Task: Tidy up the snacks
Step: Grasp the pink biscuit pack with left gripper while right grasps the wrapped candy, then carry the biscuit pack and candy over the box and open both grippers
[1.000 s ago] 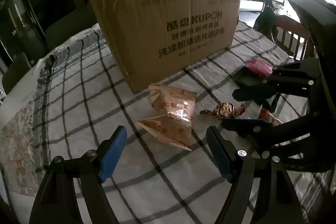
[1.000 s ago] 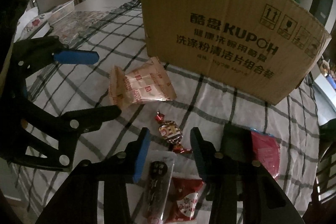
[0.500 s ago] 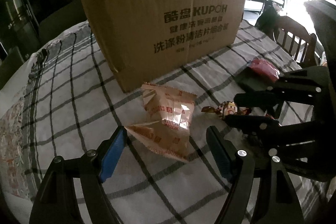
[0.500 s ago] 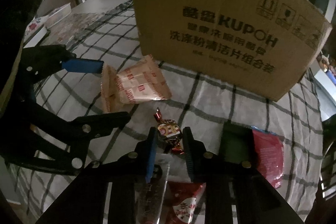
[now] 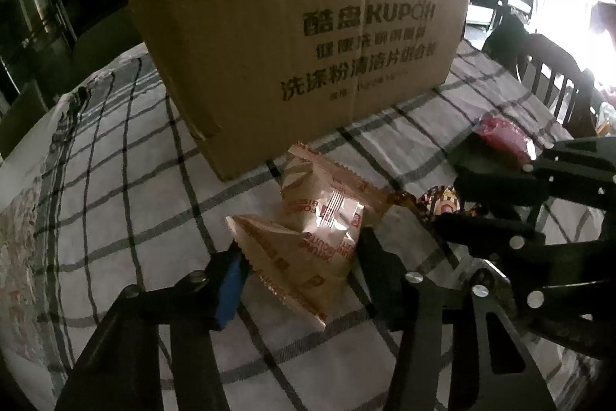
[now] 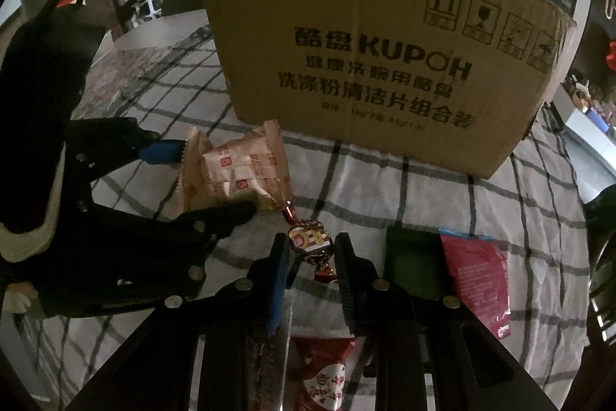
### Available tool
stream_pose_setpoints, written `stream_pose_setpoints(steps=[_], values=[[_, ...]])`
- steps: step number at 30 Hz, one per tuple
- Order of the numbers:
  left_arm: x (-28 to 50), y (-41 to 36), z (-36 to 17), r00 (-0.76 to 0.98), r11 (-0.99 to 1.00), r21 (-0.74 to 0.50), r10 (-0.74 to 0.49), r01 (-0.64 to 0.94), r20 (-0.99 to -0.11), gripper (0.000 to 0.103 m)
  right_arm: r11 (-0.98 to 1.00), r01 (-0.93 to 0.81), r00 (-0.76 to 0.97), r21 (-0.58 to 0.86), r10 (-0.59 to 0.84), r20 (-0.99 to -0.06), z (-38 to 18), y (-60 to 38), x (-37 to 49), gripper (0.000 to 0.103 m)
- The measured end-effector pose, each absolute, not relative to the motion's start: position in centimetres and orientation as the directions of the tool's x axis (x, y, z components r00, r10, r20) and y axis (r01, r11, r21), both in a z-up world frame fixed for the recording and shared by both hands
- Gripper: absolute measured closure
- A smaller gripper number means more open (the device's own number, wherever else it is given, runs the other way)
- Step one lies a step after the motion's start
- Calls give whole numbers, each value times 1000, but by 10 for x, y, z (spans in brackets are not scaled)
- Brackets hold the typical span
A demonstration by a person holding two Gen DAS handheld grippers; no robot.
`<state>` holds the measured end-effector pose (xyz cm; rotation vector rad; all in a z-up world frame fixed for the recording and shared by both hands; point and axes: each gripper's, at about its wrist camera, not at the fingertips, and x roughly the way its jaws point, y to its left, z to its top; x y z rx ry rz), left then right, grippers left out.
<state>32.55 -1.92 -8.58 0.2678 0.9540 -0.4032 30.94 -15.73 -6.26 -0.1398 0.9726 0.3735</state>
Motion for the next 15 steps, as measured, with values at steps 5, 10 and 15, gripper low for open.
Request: stream_pose_setpoints(steps=[5, 10, 15], values=[[319, -20, -83, 532, 895, 54, -213, 443, -820, 58, 933, -355, 514, 64, 252, -820, -61, -161, 306, 78], [310, -17, -71, 558, 911, 52, -204, 408, -804, 58, 937, -341, 528, 74, 256, -810, -57, -165, 301, 78], [301, -14, -53, 585, 926, 47, -196, 374, -787, 58, 941, -330, 554, 81, 262, -790, -46, -171, 293, 78]])
